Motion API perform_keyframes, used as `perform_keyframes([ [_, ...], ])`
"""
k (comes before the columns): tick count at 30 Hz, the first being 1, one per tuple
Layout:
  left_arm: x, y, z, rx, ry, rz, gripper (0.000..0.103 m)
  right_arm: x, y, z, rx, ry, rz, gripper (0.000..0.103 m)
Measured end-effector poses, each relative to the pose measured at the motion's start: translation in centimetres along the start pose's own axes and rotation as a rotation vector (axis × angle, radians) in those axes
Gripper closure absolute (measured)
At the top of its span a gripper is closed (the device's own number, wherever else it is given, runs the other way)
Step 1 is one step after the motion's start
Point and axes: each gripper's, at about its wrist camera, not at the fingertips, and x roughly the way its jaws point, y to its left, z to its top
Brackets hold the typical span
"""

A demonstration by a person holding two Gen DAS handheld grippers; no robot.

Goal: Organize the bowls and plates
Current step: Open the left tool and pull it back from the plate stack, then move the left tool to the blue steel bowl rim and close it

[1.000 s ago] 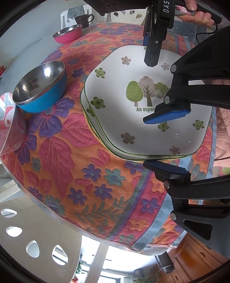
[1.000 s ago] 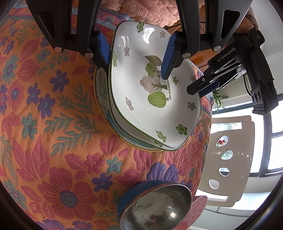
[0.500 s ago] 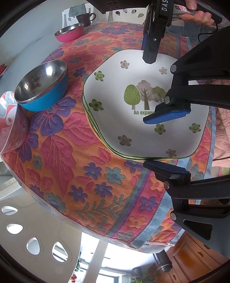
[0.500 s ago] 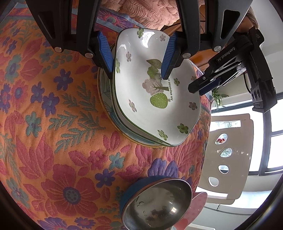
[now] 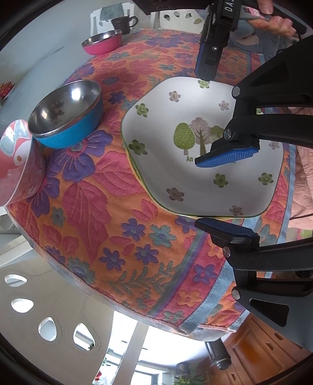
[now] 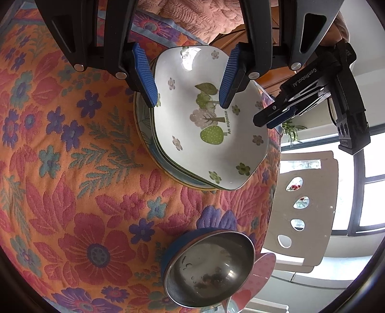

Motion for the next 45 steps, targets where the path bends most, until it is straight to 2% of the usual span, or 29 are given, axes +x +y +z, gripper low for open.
perform_keyframes([
  [9,-1.8,0.6,1.4,0.004,-0.047,0.009,0.062,-1.1,0.5,0.0,-0.001,-0.019,0.005,0.051],
  [18,-3.7,0.6,4.7,0.040,-0.081,-0.003,0.062,-3.9,1.0,1.2,0.025,-0.086,0.054,0.050],
  [23,-5.0,-0.5,6.9,0.088,-0.107,-0.008,0.062,-6.1,1.8,2.3,0.013,-0.129,0.043,0.050],
  [30,-7.5,-1.9,10.4,0.148,-0.160,-0.005,0.060,-9.9,3.6,4.9,-0.006,-0.219,0.028,0.050],
  [39,-11.6,-2.4,15.7,0.163,-0.235,-0.022,0.056,-13.8,4.9,9.3,-0.025,-0.290,-0.004,0.050],
  [42,-12.5,-3.1,17.1,0.180,-0.261,-0.017,0.047,-15.2,5.2,11.1,-0.035,-0.325,-0.020,0.047],
  [45,-11.6,-3.8,18.1,0.176,-0.254,-0.020,0.043,-14.6,4.6,12.8,-0.023,-0.321,-0.048,0.046],
])
